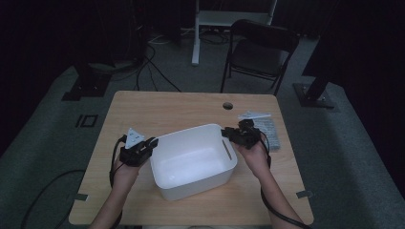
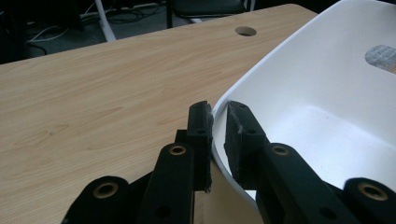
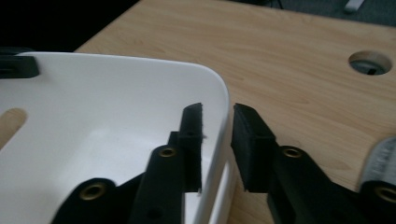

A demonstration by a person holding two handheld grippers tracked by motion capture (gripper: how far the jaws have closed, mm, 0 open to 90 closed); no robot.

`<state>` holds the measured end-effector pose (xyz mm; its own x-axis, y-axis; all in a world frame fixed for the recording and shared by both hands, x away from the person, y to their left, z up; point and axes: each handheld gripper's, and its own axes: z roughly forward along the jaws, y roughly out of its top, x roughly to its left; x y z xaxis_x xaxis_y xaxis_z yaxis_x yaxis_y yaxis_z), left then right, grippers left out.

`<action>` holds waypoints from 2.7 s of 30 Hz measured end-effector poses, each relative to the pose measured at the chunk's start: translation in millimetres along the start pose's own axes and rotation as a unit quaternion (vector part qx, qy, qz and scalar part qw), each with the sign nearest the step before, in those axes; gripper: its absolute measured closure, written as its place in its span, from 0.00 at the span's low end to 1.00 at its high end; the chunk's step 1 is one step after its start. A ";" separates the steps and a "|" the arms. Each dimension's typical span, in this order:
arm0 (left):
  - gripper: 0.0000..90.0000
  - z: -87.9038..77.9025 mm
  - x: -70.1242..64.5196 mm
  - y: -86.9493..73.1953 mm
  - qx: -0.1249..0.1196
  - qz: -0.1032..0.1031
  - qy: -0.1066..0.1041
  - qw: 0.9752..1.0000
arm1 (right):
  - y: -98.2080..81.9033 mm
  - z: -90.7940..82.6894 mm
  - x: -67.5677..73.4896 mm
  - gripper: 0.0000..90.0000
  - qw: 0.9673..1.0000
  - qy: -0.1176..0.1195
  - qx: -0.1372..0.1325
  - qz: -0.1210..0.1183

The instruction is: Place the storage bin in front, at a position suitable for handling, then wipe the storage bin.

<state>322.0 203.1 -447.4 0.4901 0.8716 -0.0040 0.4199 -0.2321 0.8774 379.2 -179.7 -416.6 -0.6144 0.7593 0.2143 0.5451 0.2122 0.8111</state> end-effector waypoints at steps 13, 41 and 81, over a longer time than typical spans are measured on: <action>0.89 -5.0 10.7 -2.8 -0.001 -0.015 -0.007 1.000 | -28.3 -56.4 -55.9 0.76 0.995 -0.066 -0.054 0.043; 0.89 -11.7 22.5 -7.6 -0.005 -0.019 -0.021 1.000 | -64.2 15.5 -149.3 0.32 0.970 -0.218 0.011 0.110; 0.89 -11.7 21.1 -7.6 -0.005 -0.019 -0.016 1.000 | -76.4 49.8 -154.7 0.34 0.966 -0.232 0.089 0.075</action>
<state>320.1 228.4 -448.6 0.4986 0.8653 -0.0518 0.4304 -0.1953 0.8812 461.0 -282.8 -538.8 -0.2213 0.9749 0.0226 0.7227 0.1484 0.6750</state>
